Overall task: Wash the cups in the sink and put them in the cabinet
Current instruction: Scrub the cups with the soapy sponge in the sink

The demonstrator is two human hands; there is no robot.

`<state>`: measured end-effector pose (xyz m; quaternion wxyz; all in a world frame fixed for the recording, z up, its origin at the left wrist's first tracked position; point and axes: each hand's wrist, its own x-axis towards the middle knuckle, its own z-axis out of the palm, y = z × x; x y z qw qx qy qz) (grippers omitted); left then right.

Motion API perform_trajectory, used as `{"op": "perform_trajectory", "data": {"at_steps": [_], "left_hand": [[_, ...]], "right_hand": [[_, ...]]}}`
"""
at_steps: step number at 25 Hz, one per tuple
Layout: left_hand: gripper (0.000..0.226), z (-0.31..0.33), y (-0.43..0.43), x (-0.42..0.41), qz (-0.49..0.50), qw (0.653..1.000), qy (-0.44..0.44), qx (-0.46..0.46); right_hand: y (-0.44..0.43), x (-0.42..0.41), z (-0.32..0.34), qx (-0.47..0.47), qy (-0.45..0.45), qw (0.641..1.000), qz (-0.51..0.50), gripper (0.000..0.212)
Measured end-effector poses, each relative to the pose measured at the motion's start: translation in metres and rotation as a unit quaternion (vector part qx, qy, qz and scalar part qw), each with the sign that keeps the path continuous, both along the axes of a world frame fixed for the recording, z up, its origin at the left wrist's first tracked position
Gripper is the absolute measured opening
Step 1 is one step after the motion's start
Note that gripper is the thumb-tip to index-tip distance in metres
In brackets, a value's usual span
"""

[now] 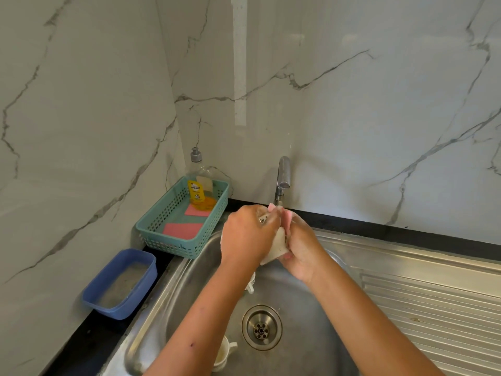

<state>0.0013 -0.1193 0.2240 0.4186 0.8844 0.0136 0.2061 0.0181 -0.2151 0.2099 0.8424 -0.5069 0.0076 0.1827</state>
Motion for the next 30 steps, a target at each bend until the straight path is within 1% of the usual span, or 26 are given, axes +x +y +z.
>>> {"op": "perform_trajectory", "data": {"at_steps": [1,2,3,4,5,6,7,8,9,10,12,14,16,17,18,19,20,21,22,24,25,26,27,28,29,30], "left_hand": [[0.051,0.002,0.003,0.002,-0.003,1.0,0.018,-0.015],[0.049,0.003,0.006,0.005,-0.02,0.998,0.037,-0.05],[0.045,0.004,0.011,0.009,-0.045,0.99,0.055,-0.12],[0.04,0.004,0.015,0.012,-0.071,0.973,0.069,-0.209],[0.036,0.003,0.018,0.013,-0.086,0.95,0.077,-0.288],[0.035,0.001,0.019,0.012,-0.09,0.935,0.079,-0.334],[0.037,-0.002,0.019,0.011,-0.088,0.935,0.071,-0.337],[0.04,-0.005,0.018,0.009,-0.085,0.943,0.057,-0.317],[0.045,-0.007,0.016,0.008,-0.084,0.953,0.039,-0.288],[0.048,-0.007,0.014,0.006,-0.09,0.961,0.025,-0.259],[0.054,-0.007,0.013,0.005,-0.11,0.965,0.009,-0.236],[0.06,-0.012,0.013,0.005,-0.123,0.954,0.002,-0.272],[0.061,-0.018,0.012,0.006,-0.113,0.943,-0.007,-0.312],[0.059,-0.021,0.01,0.005,-0.098,0.949,-0.012,-0.298],[0.057,-0.022,0.008,0.004,-0.077,0.968,-0.019,-0.236],[0.056,-0.023,0.007,0.003,-0.052,0.99,-0.035,-0.129],[0.056,-0.025,0.006,0.003,-0.034,0.997,-0.061,-0.012],[0.055,-0.027,0.004,0.001,-0.022,0.994,-0.083,0.065],[0.054,-0.026,0.003,-0.002,-0.016,0.993,-0.077,0.093],[0.048,-0.022,0.0,-0.003,-0.008,0.997,-0.017,0.079],[0.045,-0.019,0.0,-0.002,0.002,0.997,0.002,0.078],[0.044,-0.017,0.001,0.0,0.006,0.997,0.017,0.076],[0.045,-0.015,0.005,0.002,-0.012,0.998,0.037,0.054],[0.048,-0.012,0.011,0.005,-0.046,0.997,0.064,0.004],[0.049,-0.009,0.02,0.007,-0.089,0.99,0.094,-0.064],[0.048,-0.008,0.027,0.009,-0.126,0.974,0.125,-0.137]], "right_hand": [[-0.003,-0.001,-0.002,0.003,-0.018,0.999,0.027,0.019],[-0.007,-0.002,-0.004,0.014,-0.029,0.998,0.052,0.02],[-0.012,-0.002,-0.006,0.029,-0.036,0.997,0.068,0.02],[-0.017,-0.001,-0.007,0.043,-0.045,0.995,0.084,0.023],[-0.022,0.002,-0.007,0.039,-0.049,0.994,0.09,0.03],[-0.026,0.003,-0.005,0.016,-0.056,0.993,0.104,0.041],[-0.028,0.004,-0.003,-0.027,-0.066,0.99,0.12,0.052],[-0.03,0.004,0.0,-0.079,-0.075,0.984,0.142,0.062],[-0.031,0.003,0.002,-0.141,-0.083,0.973,0.163,0.065],[-0.031,0.001,0.005,-0.21,-0.093,0.956,0.181,0.062],[-0.03,-0.001,0.01,-0.349,-0.143,0.906,0.191,0.049],[-0.029,-0.002,0.012,-0.458,-0.192,0.852,0.163,0.037],[-0.028,-0.002,0.011,-0.536,-0.22,0.805,0.124,0.03],[-0.027,-0.002,0.008,-0.564,-0.237,0.785,0.096,0.027],[-0.025,-0.001,0.004,-0.586,-0.258,0.766,0.061,0.024],[-0.025,0.0,-0.001,-0.599,-0.278,0.751,0.018,0.026],[-0.024,0.002,-0.005,-0.6,-0.294,0.744,-0.023,0.028],[-0.024,0.004,-0.009,-0.595,-0.31,0.739,-0.053,0.026],[-0.023,0.007,-0.009,-0.592,-0.321,0.736,-0.067,0.021],[-0.021,0.008,-0.008,-0.579,-0.337,0.74,-0.063,0.007],[-0.019,0.008,-0.009,-0.558,-0.333,0.758,-0.061,0.008],[-0.019,0.005,-0.007,-0.515,-0.305,0.799,-0.057,0.009],[-0.02,0.001,-0.003,-0.434,-0.257,0.862,-0.056,0.011],[-0.021,-0.002,0.001,-0.354,-0.208,0.911,-0.049,0.012],[-0.022,-0.005,0.006,-0.281,-0.169,0.944,-0.034,0.014],[-0.023,-0.006,0.009,-0.237,-0.156,0.959,-0.021,0.015]]}}
